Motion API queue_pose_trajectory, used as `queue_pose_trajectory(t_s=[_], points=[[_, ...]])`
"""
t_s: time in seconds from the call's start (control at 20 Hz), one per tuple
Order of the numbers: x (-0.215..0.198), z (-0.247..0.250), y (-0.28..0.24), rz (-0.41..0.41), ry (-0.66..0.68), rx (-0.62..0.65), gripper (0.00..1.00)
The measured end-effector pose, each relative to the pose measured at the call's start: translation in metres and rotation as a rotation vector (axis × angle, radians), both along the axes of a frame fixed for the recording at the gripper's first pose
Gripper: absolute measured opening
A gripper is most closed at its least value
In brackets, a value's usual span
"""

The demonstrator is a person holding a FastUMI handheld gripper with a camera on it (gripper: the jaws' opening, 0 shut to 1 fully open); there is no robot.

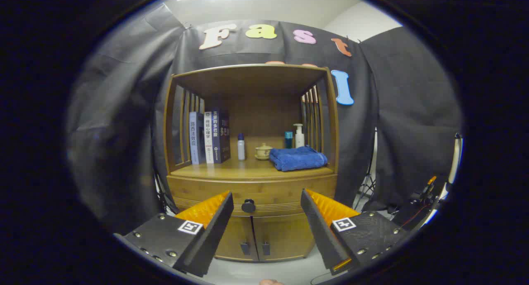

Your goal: Pull open the drawer, take out the items inside it, and place them on the countertop above the cabinet.

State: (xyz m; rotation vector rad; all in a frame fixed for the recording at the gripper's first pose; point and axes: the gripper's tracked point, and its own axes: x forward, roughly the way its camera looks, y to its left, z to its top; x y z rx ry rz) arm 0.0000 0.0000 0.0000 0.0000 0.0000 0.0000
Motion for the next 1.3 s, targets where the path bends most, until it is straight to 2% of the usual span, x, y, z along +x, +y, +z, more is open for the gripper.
queue_pose_trajectory(t_s=[0.25, 0.75, 0.9, 1.3], points=[[-0.006, -0.007, 0.038, 0.067, -0.012, -0.056, 0.98], [0.001, -0.037, 0.066, 0.119, 0.007, -0.136, 0.98], [0.005, -0.031, 0.059, 0.109, -0.012, -0.131, 0.98], [0.040, -0.024, 0.027, -0.003, -0.054, -0.055, 0.98]])
